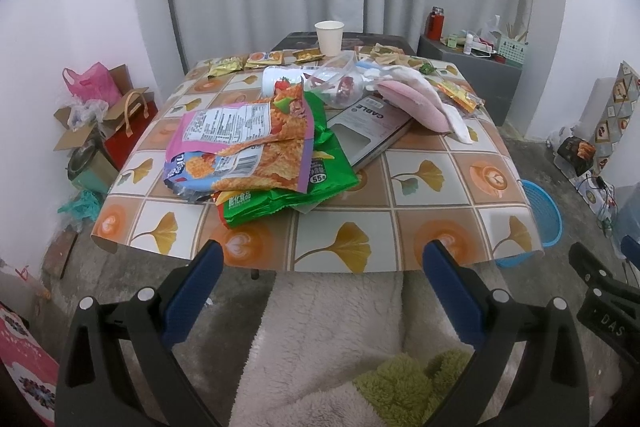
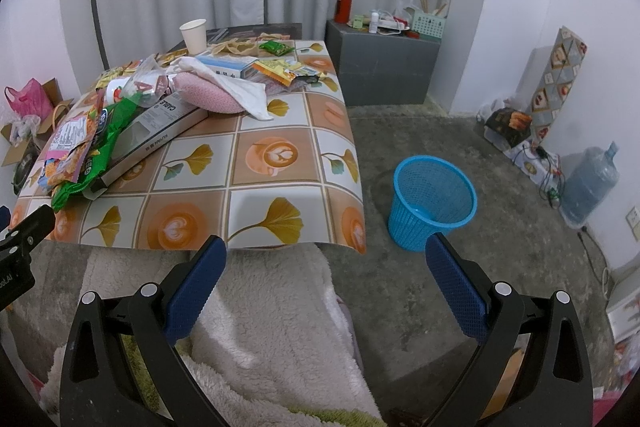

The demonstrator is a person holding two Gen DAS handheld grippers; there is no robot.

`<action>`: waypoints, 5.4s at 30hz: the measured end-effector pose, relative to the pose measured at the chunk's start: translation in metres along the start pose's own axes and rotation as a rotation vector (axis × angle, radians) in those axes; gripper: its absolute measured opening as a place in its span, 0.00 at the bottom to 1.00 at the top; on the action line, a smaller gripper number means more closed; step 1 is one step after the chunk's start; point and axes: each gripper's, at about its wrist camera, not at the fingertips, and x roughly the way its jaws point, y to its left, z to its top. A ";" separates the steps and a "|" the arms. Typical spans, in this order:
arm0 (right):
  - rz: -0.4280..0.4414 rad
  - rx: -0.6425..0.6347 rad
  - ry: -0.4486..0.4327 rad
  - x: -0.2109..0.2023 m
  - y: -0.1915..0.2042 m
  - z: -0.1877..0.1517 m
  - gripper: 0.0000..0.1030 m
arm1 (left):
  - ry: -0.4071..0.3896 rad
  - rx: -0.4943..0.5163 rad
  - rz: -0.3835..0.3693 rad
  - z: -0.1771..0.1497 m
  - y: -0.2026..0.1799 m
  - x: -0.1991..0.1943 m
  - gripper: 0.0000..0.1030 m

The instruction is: Collect trash

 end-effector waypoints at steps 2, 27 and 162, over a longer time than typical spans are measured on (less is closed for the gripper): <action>0.000 -0.001 0.000 0.000 0.000 0.000 0.93 | 0.000 0.001 0.001 0.000 0.000 0.000 0.95; -0.001 0.002 0.002 0.002 -0.001 0.000 0.93 | 0.022 0.001 -0.012 -0.011 0.001 0.003 0.95; 1.138 0.221 0.622 0.185 0.199 0.072 0.01 | 0.180 -0.638 -0.595 0.056 0.273 0.156 0.33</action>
